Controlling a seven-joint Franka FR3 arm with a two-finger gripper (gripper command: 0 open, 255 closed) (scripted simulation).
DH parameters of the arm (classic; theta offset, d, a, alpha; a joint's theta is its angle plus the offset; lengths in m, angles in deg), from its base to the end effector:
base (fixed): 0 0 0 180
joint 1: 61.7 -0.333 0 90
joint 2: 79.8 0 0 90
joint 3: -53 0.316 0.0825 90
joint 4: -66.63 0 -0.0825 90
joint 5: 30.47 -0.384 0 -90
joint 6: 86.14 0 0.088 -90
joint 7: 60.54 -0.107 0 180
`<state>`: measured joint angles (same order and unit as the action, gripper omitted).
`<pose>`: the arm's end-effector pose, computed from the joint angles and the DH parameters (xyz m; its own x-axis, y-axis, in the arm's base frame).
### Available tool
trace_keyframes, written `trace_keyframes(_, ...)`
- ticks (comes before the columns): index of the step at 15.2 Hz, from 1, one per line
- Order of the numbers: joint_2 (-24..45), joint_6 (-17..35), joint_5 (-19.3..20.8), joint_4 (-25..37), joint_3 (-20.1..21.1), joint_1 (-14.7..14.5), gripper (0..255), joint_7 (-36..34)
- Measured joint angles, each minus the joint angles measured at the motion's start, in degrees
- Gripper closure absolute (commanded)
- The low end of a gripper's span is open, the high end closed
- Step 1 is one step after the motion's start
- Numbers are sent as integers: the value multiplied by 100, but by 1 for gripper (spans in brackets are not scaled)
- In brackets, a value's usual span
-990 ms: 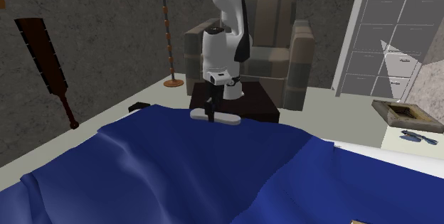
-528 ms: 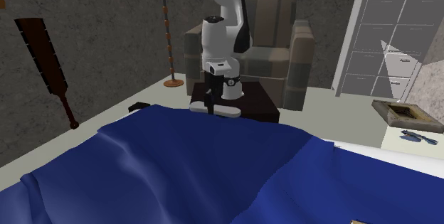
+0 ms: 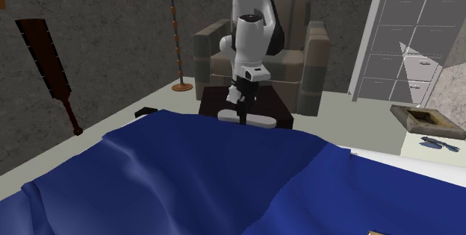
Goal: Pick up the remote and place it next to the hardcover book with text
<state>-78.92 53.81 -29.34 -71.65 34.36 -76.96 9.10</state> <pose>0.4895 -0.0291 0.3058 0.3888 0.9212 -0.0117 0.9212 -0.3886 0.0197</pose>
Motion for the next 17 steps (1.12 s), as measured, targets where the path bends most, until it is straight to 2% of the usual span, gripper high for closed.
trace_keyframes(9, 1003, -340, -315, 1301, 520, -540, 255, -855)
trace_keyframes(17, 2108, -934, -454, 2976, 844, -932, 255, -1543)
